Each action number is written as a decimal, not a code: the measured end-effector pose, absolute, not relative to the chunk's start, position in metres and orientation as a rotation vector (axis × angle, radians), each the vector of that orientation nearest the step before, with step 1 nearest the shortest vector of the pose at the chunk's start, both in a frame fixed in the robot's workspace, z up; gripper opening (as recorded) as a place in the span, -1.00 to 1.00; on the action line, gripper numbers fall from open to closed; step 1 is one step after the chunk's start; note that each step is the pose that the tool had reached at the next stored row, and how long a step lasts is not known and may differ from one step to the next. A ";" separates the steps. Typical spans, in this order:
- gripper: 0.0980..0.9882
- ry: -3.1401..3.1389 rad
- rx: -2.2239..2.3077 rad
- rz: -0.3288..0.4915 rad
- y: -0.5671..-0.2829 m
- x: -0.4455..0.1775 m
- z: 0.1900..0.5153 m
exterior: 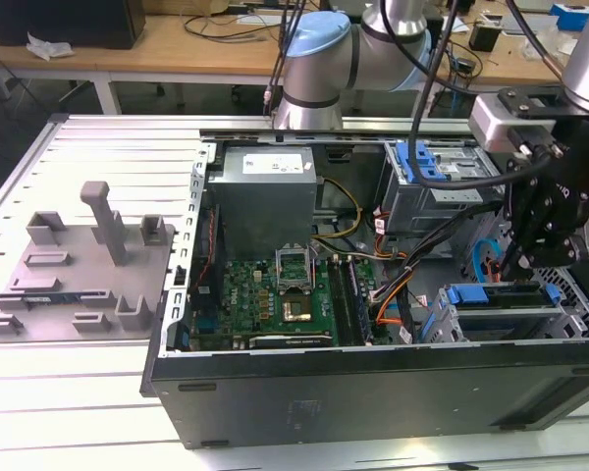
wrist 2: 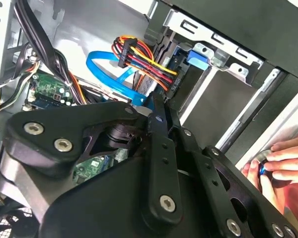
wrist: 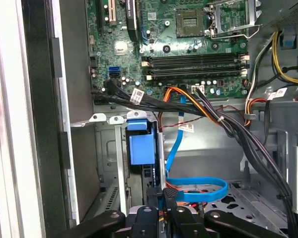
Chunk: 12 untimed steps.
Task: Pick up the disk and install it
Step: 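Insert the second disk wire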
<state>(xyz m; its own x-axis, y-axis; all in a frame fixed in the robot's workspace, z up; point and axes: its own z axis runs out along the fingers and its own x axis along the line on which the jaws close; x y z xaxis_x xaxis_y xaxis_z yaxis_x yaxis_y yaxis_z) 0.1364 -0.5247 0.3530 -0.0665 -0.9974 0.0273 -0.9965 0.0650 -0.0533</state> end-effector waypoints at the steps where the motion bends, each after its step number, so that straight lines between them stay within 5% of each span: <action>1: -0.86 2.280 -2.134 -0.089 -0.526 0.136 0.352; 12: -0.86 2.279 -2.134 -0.087 -0.529 0.136 0.351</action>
